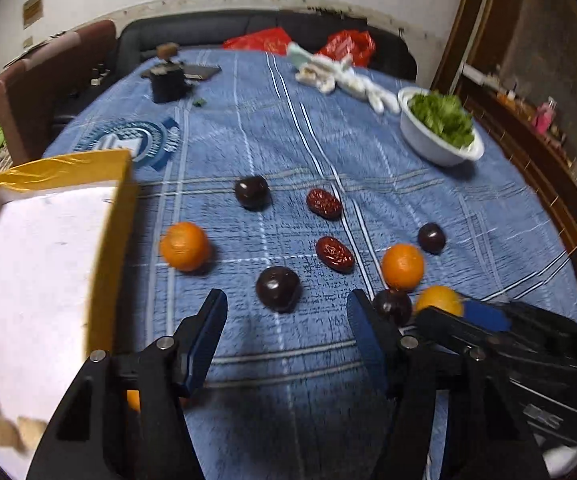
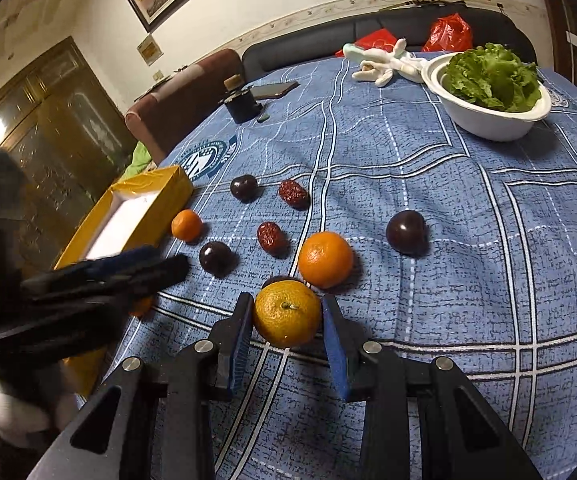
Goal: Organize fruits
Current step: 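Grasp a dark plum with the left gripper while the right holds a tangerine, then drop the plum and tangerine into the tray with both grippers, then grasp a dark plum with the left gripper while the right grasps a tangerine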
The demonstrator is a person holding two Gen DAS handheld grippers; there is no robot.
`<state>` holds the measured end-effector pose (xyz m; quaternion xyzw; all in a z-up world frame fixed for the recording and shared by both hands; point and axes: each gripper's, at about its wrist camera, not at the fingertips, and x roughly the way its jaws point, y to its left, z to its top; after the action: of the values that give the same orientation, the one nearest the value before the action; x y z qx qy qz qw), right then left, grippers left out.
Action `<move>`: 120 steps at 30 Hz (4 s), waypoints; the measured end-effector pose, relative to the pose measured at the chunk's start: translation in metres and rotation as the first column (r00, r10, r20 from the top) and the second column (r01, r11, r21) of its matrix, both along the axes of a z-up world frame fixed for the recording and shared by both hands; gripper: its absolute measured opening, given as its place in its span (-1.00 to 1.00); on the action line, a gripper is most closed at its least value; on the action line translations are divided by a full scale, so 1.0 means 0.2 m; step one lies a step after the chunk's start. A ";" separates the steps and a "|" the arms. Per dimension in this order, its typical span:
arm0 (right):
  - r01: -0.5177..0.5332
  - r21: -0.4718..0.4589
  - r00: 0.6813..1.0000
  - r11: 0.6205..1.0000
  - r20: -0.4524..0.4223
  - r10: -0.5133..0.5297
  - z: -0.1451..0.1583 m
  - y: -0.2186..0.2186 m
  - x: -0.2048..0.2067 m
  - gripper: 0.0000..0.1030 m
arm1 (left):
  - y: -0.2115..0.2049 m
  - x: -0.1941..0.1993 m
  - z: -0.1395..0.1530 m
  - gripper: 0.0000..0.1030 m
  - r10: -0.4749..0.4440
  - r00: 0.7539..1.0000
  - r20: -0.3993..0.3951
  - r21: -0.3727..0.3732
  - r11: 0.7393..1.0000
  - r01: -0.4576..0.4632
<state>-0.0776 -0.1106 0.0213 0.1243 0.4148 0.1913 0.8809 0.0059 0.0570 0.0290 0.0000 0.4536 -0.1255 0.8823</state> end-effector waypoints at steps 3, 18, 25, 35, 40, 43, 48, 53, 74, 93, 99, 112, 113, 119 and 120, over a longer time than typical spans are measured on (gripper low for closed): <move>0.007 0.016 1.000 1.000 0.002 -0.007 0.01 -0.02 0.01 -0.26 | -0.04 0.06 -0.07 0.17 -0.002 1.000 -0.023 0.029 1.000 0.003; 0.003 -0.029 1.000 1.000 0.015 -0.002 -0.01 0.03 0.00 -0.26 | 0.35 -0.20 0.18 -0.52 0.155 0.986 0.069 -0.159 0.977 -0.142; -0.034 -0.068 0.999 0.997 0.034 0.037 0.03 0.14 -0.04 -0.26 | 0.87 -0.42 0.23 -0.52 0.384 0.918 0.104 -0.158 0.917 -0.366; -0.296 -0.043 0.955 0.954 0.024 0.297 0.17 0.75 -0.12 -0.24 | 1.24 -0.41 0.10 -0.52 0.514 0.857 0.022 -0.192 0.844 -0.501; -0.377 -0.093 0.925 0.922 0.020 0.380 0.17 1.03 -0.12 -0.24 | 1.27 -0.43 0.08 -0.52 0.509 0.860 0.027 -0.218 0.843 -0.492; -0.400 -0.116 0.915 0.909 0.001 0.403 0.14 1.15 -0.11 -0.24 | 1.28 -0.45 0.08 -0.52 0.511 0.859 0.035 -0.217 0.843 -0.493; -0.414 -0.146 0.910 0.899 -0.035 0.413 0.07 1.25 -0.08 -0.24 | 1.32 -0.48 0.08 -0.50 0.529 0.848 0.046 -0.216 0.834 -0.508; -0.414 -0.170 0.910 0.895 -0.043 0.412 0.03 1.31 -0.07 -0.17 | 1.35 -0.52 0.10 0.00 0.549 0.834 0.053 -0.231 0.819 -0.525; -0.189 -0.138 0.981 0.972 0.019 0.194 0.14 0.59 -0.05 0.36 | 1.07 -0.55 0.25 0.50 0.466 0.880 0.094 -0.258 0.865 -0.431; -0.283 -0.160 0.956 0.946 0.027 0.291 0.02 0.63 0.00 -0.22 | 0.67 -0.41 0.26 0.50 0.270 0.961 0.067 -0.191 0.948 -0.253; 0.010 -0.094 0.998 0.996 0.067 -0.003 0.08 0.05 0.02 -0.23 | 0.27 -0.28 0.14 0.50 0.089 0.996 0.025 -0.131 0.988 -0.085; 0.143 0.025 0.988 0.989 0.054 -0.144 0.07 -0.23 0.04 -0.22 | -0.34 -0.04 -0.10 -0.32 -0.136 0.991 -0.017 0.023 0.990 0.137; 0.142 0.027 0.988 0.989 0.054 -0.143 0.07 -0.23 0.04 -0.22 | -0.34 -0.05 -0.10 -0.41 -0.141 0.990 0.004 0.025 0.990 0.141; 0.143 0.015 0.988 0.990 0.054 -0.144 0.06 -0.23 0.04 -0.22 | -0.26 -0.14 -0.02 -0.49 -0.107 0.994 0.032 -0.008 0.994 0.107; 0.141 0.007 0.988 0.990 0.055 -0.142 0.05 -0.22 0.04 -0.22 | -0.23 -0.15 0.00 -0.49 -0.092 0.995 0.039 -0.026 0.995 0.093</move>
<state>-0.0699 -0.1551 0.0321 0.1496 0.3800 0.1324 0.9031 -0.0238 0.0119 0.0289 0.0111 0.4348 -0.1723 0.8838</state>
